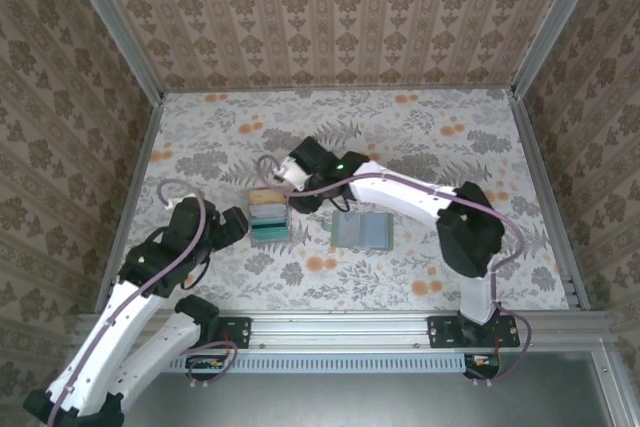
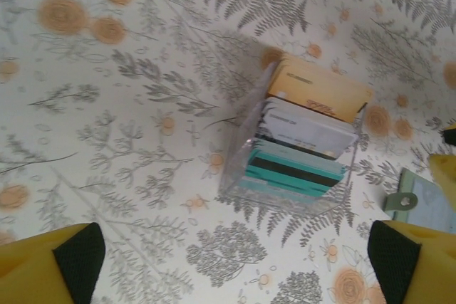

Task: Take the credit cards out of the card holder

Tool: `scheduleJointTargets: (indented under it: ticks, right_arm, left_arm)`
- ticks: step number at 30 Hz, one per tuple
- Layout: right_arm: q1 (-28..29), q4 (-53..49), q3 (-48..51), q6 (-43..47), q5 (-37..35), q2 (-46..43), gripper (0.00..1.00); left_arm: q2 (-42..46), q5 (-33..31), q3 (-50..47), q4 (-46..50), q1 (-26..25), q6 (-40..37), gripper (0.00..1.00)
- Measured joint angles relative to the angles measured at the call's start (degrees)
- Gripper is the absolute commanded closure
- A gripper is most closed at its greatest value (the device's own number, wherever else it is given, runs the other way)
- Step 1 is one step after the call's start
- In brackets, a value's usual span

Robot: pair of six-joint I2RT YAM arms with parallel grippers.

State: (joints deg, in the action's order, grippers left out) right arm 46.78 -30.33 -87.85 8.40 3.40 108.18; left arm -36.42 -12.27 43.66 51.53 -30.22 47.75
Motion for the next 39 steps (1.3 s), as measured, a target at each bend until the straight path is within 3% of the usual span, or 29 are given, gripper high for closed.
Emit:
scheduleJointTargets:
  ticks: [8, 18, 27, 39]
  right_arm:
    - [-5.9, 5.6, 15.9, -10.3, -2.1, -13.5, 0.63]
    - [-13.3, 7.9, 33.1, -22.4, -3.5, -24.8, 0.67]
    - [-16.6, 7.8, 42.4, -33.5, -3.4, -28.1, 0.7]
    - [-16.6, 7.9, 46.4, -40.4, -3.0, -27.5, 0.68]
  left_arm:
    - [-13.2, 6.6, -0.6, -12.5, -0.9, 0.0, 0.14]
    - [-35.6, 10.3, 4.9, -24.9, -11.8, 0.1, 0.26]
    - [-51.6, 15.4, 12.7, -32.4, -17.1, 0.1, 0.34]
    - [-62.5, 21.3, 17.3, -34.5, -19.6, 0.0, 0.39]
